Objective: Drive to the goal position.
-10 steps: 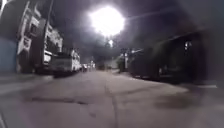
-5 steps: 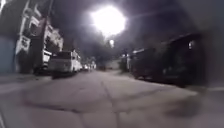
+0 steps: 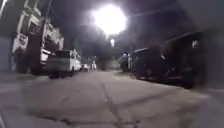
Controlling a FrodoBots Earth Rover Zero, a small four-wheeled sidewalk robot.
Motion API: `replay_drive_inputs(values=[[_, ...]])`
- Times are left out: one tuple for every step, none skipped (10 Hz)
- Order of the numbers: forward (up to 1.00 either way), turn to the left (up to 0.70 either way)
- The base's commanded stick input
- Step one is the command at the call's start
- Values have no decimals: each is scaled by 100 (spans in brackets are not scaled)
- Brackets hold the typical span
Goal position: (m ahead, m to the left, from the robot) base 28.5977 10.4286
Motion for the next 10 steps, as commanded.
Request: replay_drive_inputs(values=[[70,0],[70,0],[70,0],[70,0],[70,0],[70,0],[70,0],[70,0],[70,0],[70,0]])
